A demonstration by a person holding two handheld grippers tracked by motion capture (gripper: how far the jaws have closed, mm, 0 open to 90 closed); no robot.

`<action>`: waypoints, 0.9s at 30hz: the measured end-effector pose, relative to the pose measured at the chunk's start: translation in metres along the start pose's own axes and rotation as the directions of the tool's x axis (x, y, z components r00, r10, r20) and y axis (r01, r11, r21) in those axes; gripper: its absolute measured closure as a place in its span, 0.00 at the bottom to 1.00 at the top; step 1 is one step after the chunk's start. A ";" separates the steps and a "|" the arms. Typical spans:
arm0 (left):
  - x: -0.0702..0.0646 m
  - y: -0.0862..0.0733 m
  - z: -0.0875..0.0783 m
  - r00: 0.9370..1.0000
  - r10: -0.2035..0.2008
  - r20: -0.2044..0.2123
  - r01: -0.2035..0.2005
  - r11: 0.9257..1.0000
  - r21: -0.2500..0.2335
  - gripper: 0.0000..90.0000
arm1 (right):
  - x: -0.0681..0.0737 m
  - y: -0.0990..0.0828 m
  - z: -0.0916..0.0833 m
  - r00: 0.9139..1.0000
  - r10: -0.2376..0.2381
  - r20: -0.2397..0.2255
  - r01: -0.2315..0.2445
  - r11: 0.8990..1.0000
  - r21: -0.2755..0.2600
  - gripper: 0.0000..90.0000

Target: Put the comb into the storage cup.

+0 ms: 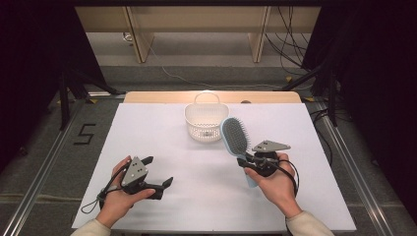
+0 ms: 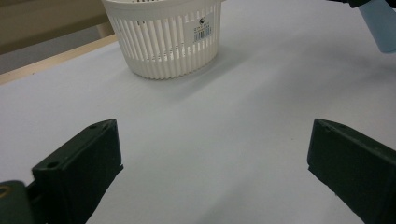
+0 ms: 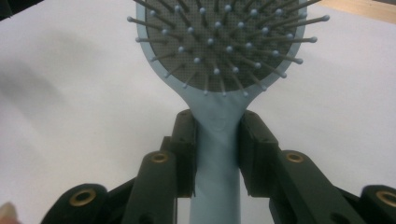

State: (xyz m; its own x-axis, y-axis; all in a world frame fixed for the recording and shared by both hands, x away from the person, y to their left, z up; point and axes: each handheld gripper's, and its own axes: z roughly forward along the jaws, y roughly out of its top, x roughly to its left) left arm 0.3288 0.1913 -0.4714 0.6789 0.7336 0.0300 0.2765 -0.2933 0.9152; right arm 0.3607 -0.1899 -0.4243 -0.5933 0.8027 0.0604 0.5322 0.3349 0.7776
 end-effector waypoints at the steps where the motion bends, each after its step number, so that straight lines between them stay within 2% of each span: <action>1: 0.000 0.000 0.000 1.000 -0.001 0.001 0.001 1.000 0.000 0.03 | -0.001 0.000 0.000 1.000 -0.001 0.001 0.001 1.000 -0.001 0.78; 8: 0.000 0.000 0.000 1.000 0.001 -0.001 -0.001 1.000 -0.001 0.03 | -0.001 0.001 -0.002 1.000 0.000 0.006 0.000 1.000 -0.029 0.78; 20: 0.000 0.001 0.000 1.000 0.000 -0.003 0.000 1.000 -0.004 0.03 | -0.004 0.003 -0.006 1.000 0.001 0.016 0.001 0.993 -0.116 0.78; 27: 0.000 0.001 0.000 1.000 0.003 -0.002 -0.003 1.000 -0.003 0.03 | -0.005 0.003 -0.005 1.000 -0.014 0.028 0.017 0.992 -0.128 0.78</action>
State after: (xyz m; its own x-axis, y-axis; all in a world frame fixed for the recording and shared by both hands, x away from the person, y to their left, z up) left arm 0.3290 0.1916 -0.4708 0.6785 0.7339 0.0336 0.2723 -0.2937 0.9163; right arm 0.3623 -0.1958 -0.4195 -0.5835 0.8115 0.0320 0.4401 0.2829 0.8522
